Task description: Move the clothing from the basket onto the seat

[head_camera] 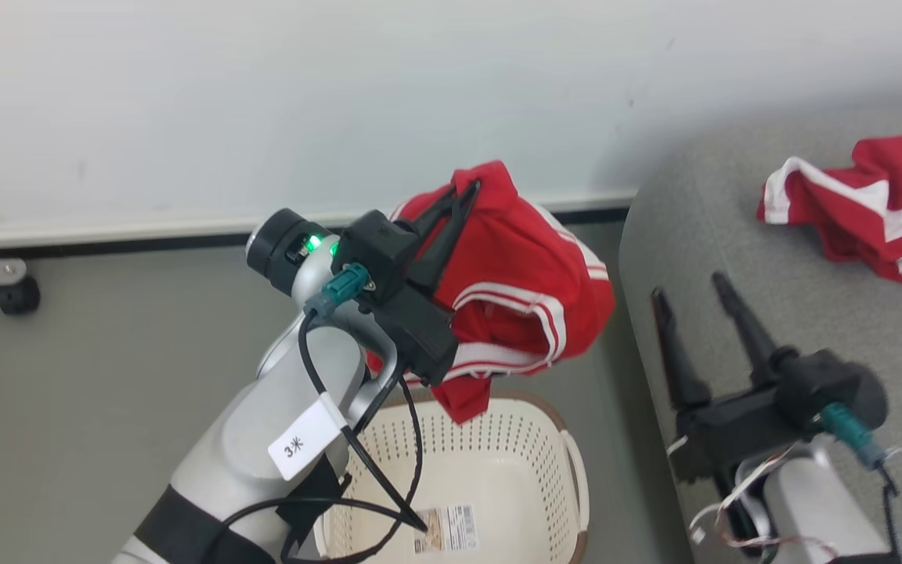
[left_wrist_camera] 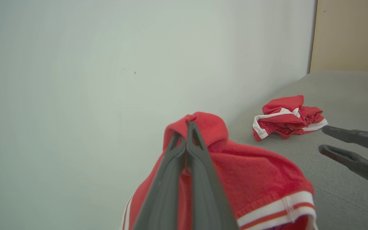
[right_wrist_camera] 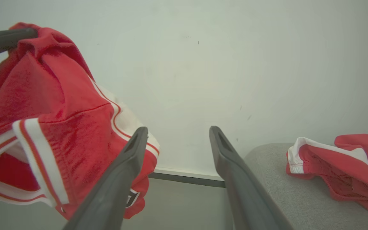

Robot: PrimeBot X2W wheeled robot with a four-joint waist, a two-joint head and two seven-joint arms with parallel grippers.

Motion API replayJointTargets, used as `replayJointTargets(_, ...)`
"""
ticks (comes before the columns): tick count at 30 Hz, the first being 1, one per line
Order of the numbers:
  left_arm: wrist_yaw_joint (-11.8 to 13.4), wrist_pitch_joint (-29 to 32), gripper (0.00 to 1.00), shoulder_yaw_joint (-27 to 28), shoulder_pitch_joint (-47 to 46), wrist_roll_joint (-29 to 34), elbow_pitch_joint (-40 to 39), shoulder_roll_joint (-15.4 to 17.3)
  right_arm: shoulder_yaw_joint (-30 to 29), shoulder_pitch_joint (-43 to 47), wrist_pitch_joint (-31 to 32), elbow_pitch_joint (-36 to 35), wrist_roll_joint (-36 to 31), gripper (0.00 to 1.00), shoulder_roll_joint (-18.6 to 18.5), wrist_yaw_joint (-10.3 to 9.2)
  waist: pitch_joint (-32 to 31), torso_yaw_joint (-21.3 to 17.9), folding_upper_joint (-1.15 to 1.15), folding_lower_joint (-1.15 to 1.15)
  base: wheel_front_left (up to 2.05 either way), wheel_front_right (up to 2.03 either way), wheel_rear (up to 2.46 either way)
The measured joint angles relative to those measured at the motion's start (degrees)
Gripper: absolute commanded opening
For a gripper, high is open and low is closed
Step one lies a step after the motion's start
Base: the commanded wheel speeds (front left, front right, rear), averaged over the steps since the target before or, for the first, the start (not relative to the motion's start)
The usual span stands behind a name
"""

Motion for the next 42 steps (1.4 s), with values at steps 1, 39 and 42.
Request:
replayJointTargets(1, 0.0, 0.0, 0.0, -0.3, 0.2, -0.2, 0.0, 0.0, 0.6, 0.5, 0.0, 0.4, 0.0, 1.0, 0.2, 0.02, -0.9, 0.0, 0.0, 0.0, 0.0, 0.0, 0.0)
replayJointTargets(39, 4.7, 8.1, 0.0, -6.0, 8.8, -5.7, -11.3, 0.2, 23.5, -3.0, 0.1, 7.1, 4.9, 0.0, -0.2, 2.5, -11.7, 1.6, 0.01, 0.02, 0.0, 0.0, 0.0)
replayJointTargets(42, 5.2, 8.3, 0.0, -5.4, 9.8, -6.2, -11.4, 0.9, 23.7, -3.2, 0.1, 7.3, 5.5, 0.0, -1.0, 2.52, -11.5, 1.5, 0.01, 0.01, 0.0, 0.0, 0.0)
